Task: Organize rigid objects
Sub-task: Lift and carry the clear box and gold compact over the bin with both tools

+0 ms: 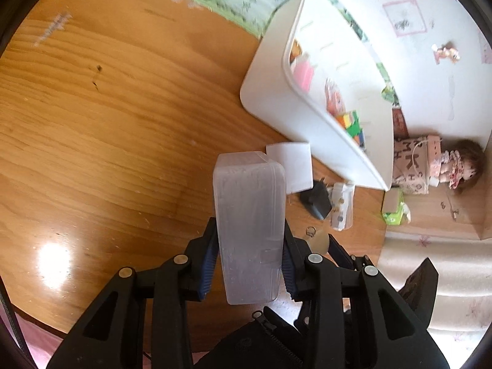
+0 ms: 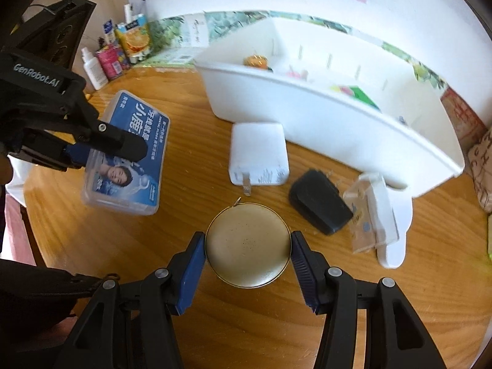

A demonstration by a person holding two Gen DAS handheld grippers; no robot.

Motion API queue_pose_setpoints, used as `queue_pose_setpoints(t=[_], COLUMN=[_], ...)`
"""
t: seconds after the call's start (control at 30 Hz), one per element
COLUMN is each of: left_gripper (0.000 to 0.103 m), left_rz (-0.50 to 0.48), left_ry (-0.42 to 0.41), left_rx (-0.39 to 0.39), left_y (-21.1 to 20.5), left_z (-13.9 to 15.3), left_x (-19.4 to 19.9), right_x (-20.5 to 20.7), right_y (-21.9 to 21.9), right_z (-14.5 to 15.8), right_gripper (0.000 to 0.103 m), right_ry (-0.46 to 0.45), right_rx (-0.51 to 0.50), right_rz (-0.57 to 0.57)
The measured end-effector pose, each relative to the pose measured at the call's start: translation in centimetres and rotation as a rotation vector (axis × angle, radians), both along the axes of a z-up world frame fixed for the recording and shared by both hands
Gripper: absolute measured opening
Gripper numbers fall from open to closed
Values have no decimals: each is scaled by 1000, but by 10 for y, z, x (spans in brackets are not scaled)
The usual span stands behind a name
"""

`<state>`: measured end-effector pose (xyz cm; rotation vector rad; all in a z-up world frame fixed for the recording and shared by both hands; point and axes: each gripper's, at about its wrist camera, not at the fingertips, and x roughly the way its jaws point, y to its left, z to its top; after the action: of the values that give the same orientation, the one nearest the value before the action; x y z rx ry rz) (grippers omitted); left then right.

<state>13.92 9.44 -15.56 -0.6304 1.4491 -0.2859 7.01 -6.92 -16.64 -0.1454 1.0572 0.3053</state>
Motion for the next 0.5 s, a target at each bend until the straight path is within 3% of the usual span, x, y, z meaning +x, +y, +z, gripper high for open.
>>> queue_pose_setpoints(t=[0.5], left_gripper=[39], left_rz=[50], left_ry=[-201], left_rx=[20], left_y=[1], left_z=[64], left_x=[24], right_x=[10], right_y=[-22], right_z=[82], right_gripper=[55], right_ry=[-160], right_rx=[24], right_rz=[109])
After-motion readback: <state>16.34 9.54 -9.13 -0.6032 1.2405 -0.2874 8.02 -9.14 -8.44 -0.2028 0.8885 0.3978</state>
